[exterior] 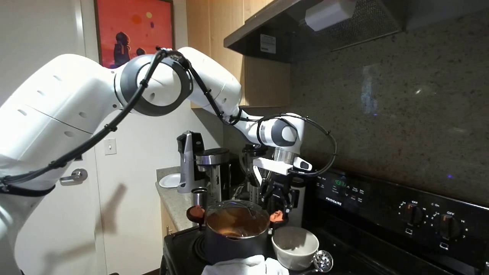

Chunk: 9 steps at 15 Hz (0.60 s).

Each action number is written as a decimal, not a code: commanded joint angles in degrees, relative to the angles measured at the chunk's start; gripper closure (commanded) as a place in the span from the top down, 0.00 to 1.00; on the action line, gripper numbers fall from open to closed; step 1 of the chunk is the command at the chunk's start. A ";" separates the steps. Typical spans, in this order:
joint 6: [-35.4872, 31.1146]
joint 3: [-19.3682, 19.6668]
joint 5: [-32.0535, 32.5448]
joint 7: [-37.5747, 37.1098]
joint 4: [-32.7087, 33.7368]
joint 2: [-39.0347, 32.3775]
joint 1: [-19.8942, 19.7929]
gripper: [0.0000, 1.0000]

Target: Twist the two orange objects on the pot

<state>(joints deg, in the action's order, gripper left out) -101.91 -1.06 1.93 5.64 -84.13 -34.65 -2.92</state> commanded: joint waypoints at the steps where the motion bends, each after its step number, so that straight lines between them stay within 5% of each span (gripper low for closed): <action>1: 0.83 -0.33 -1.31 0.70 0.43 0.26 0.44 0.63; 7: 0.28 -0.60 -1.48 0.53 -0.05 0.46 1.24 0.15; 9: 0.09 -0.55 -1.50 0.46 -0.20 0.44 1.23 0.08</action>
<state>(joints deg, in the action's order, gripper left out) -101.97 -1.39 1.66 5.64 -84.06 -34.65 -1.77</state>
